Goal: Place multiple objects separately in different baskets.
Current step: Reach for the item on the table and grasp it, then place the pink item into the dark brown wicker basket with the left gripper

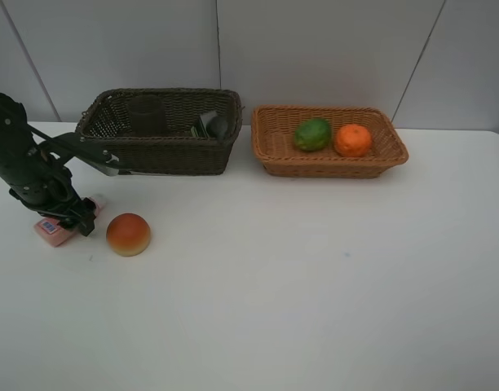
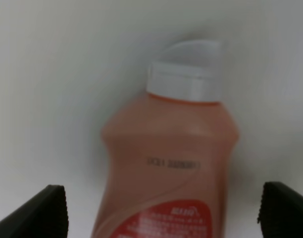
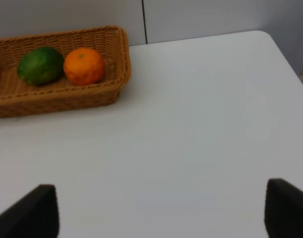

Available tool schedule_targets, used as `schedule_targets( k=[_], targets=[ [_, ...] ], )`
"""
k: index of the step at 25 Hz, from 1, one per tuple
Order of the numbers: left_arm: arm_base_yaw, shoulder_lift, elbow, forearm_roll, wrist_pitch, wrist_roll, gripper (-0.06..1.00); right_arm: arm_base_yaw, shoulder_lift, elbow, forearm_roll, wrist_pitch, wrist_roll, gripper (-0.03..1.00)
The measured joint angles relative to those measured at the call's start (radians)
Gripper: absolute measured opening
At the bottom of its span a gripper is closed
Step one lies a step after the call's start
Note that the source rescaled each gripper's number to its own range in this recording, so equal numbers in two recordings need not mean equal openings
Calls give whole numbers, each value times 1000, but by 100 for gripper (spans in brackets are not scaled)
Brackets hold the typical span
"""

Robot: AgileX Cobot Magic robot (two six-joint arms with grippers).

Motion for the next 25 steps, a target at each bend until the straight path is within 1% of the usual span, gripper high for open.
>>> schedule_targets(
  k=[6,10,11,13,14,15,16,25],
  targets=[
    [0,30,-20,-45,12,0,100,0,0,0,0,0,0,82],
    [1,37,-27,-61,20,0,99,0,0,0,0,0,0,82],
    [1,40,-28,-65,21,0,97,0,0,0,0,0,0,82],
    [1,42,-28,-75,25,0,88,0,0,0,0,0,0,82],
    [1,46,-30,-80,26,0,80,0,0,0,0,0,0,82],
    [0,49,-33,-85,27,0,68,0,0,0,0,0,0,82],
    [0,50,-35,-86,26,0,63,0,0,0,0,0,0,82],
    [0,51,-36,-85,21,0,63,0,0,0,0,0,0,82]
  ],
)
